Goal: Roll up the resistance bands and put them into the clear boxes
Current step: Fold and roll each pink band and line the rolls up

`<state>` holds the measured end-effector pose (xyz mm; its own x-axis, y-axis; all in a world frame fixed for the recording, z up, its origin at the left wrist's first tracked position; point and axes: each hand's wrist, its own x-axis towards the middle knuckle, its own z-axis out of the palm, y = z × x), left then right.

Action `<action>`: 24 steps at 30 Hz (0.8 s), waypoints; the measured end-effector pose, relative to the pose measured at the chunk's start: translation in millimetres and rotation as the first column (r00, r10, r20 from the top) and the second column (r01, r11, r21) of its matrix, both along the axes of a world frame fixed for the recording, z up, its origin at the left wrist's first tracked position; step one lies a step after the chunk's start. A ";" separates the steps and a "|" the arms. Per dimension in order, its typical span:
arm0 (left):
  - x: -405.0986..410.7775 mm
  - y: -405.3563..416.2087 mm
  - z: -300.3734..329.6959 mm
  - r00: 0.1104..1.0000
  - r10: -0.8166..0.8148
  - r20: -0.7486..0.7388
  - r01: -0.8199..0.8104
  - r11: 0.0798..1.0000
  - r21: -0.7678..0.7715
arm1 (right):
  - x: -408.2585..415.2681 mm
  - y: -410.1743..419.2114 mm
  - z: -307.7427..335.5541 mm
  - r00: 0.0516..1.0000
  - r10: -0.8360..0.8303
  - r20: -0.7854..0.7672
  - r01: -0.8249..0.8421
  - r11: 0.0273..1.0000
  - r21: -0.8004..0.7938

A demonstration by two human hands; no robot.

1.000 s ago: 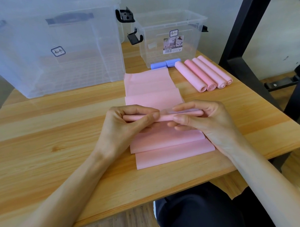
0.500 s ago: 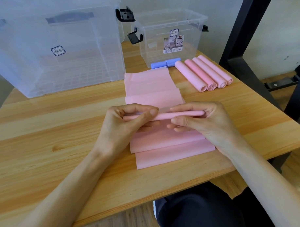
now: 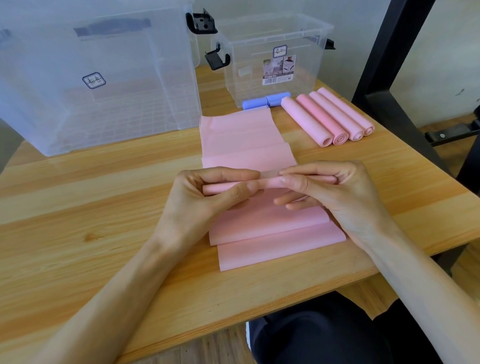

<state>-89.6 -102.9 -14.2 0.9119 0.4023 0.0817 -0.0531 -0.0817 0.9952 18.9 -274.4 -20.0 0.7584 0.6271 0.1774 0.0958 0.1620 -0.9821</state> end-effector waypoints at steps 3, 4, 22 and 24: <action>0.7 -0.3 -0.6 0.999 0.037 -0.007 -0.037 0.999 0.004 | -1.1 2.1 -0.5 1.000 0.001 0.007 -0.002 1.000 0.012; 0.9 -0.7 -0.9 0.999 0.042 -0.010 -0.042 0.999 -0.010 | -1.4 2.3 -0.4 1.000 0.005 0.004 -0.005 1.000 0.012; 0.8 2.2 0.8 0.999 -0.042 -0.011 0.041 0.996 -0.083 | -1.5 0.6 0.9 1.000 0.017 0.003 -0.017 1.000 -0.004; 0.8 2.1 0.8 1.000 -0.015 -0.015 0.014 0.999 -0.049 | -0.7 1.0 0.1 1.000 0.023 0.003 -0.023 1.000 -0.006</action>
